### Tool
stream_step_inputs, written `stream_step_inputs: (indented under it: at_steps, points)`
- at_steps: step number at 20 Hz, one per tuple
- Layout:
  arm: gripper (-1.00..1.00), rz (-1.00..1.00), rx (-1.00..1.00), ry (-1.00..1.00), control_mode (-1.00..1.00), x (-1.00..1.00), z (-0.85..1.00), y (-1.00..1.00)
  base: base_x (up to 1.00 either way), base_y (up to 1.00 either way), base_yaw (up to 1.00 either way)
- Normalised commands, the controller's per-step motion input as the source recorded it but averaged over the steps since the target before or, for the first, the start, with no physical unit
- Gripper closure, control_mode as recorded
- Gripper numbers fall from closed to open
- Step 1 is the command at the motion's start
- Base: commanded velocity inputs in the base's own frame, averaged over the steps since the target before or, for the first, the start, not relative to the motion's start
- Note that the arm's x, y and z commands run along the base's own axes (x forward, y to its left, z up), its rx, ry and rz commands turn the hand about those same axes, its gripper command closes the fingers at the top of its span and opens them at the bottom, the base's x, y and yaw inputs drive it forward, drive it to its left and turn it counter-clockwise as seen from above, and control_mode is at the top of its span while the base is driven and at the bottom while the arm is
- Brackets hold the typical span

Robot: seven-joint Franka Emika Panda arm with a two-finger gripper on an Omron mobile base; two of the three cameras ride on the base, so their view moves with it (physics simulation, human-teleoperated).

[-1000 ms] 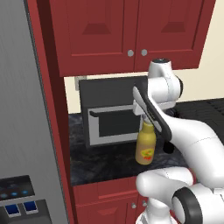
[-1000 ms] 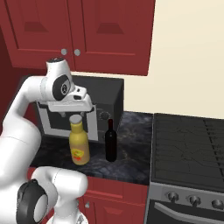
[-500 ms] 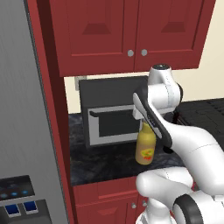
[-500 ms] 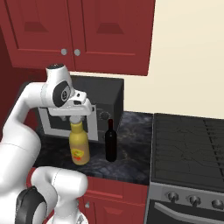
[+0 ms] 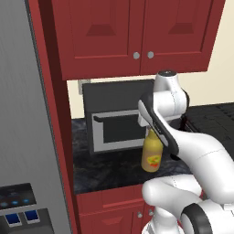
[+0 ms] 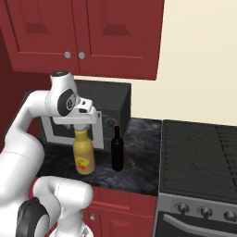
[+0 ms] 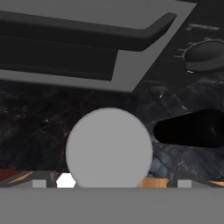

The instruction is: There is a wine glass and glass cup on the dining counter. Place the wine bottle next to the wine glass and the juice bottle next to the glass cup.

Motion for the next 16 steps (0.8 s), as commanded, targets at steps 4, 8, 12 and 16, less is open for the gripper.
stream_step_inputs:
  at_steps: [4, 8, 12, 16]
  points:
    - [-1.0, 0.0, 0.0, 0.0, -1.0, 0.13, -0.1, 0.0, 0.0, 0.0, 0.0]
    - [-1.0, 0.0, 0.0, 0.0, -1.0, 0.09, -0.11, 0.0, 0.0, 0.0, 0.0]
    - [-1.0, 0.0, 0.0, 0.0, -1.0, 0.03, -0.15, 0.0, 0.0, 0.0, 0.0]
    - [-1.0, 0.0, 0.0, 0.0, -1.0, 0.0, -0.13, 0.01, 0.0, 0.0, 0.0]
